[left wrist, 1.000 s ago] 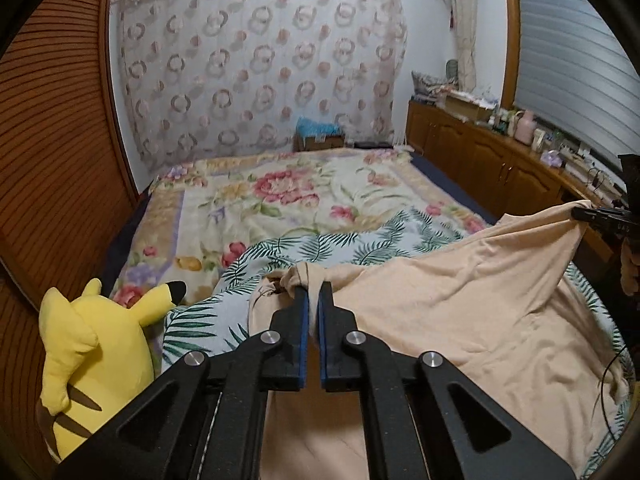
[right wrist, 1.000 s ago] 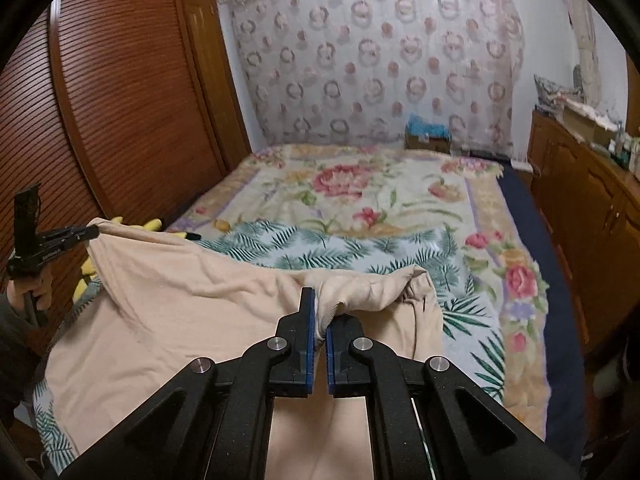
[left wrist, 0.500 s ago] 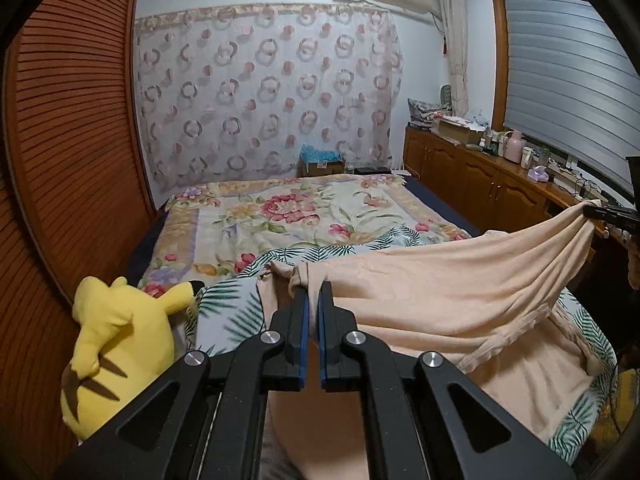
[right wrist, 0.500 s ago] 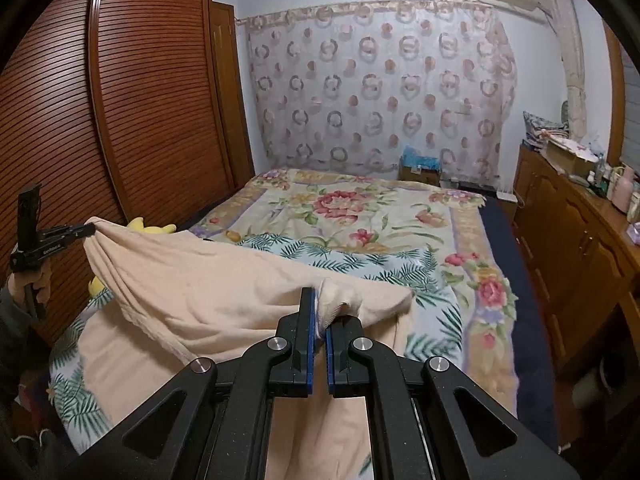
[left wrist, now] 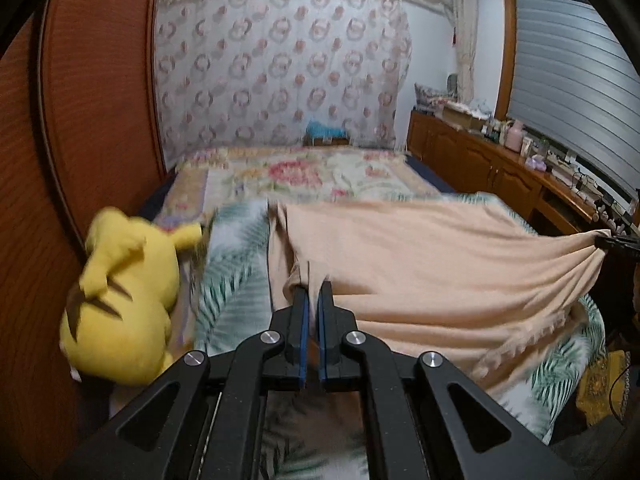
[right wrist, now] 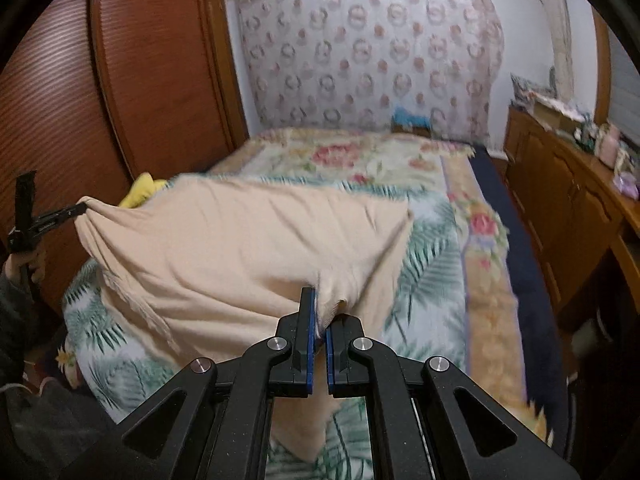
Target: Fold small clothes
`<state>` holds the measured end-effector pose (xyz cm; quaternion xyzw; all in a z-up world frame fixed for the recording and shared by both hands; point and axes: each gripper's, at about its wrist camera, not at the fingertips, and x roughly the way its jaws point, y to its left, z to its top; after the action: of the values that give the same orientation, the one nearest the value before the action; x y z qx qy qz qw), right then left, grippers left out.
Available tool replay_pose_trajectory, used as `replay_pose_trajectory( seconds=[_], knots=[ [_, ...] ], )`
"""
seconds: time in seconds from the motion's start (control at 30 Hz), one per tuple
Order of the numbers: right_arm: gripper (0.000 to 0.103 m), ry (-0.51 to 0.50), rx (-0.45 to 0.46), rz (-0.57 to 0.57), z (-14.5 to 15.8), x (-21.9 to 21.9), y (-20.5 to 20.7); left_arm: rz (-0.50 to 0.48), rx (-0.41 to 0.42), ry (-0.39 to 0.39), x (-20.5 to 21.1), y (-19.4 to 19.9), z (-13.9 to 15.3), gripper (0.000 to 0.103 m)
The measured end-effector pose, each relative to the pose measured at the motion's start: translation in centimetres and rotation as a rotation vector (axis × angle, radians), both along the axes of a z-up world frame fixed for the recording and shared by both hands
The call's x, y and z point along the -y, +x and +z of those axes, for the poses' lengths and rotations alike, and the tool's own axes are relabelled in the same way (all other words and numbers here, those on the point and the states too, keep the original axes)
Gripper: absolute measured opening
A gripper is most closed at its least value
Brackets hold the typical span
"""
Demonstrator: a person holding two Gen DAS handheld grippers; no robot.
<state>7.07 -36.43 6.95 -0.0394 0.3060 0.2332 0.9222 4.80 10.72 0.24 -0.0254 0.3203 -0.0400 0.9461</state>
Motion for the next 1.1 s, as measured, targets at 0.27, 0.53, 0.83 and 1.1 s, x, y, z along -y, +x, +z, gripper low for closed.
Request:
replay_pose_trajectory(
  seconds=[0.27,0.53,0.83,1.1],
  knots=[
    [0.007,-0.010,-0.106,-0.045,-4.4,-0.5,2.0,0.008,-0.100,-0.002,0.9,-1.2,-4.1,0.009],
    [0.065,-0.065,0.003,-0.090,-1.8,-2.0,2.5,-0.003,-0.103,-0.043,0.6,-2.0,-4.9,0.074],
    [0.068,-0.040,-0.041,-0.039,-5.9,-5.3,5.1,0.035,-0.131,-0.041,0.8,-1.8,-6.1,0.074],
    [0.068,-0.111,-0.075,0.017,-8.8,-8.6,7.3,0.044,-0.152,-0.045,0.9,-2.2,-6.8,0.074]
  ],
)
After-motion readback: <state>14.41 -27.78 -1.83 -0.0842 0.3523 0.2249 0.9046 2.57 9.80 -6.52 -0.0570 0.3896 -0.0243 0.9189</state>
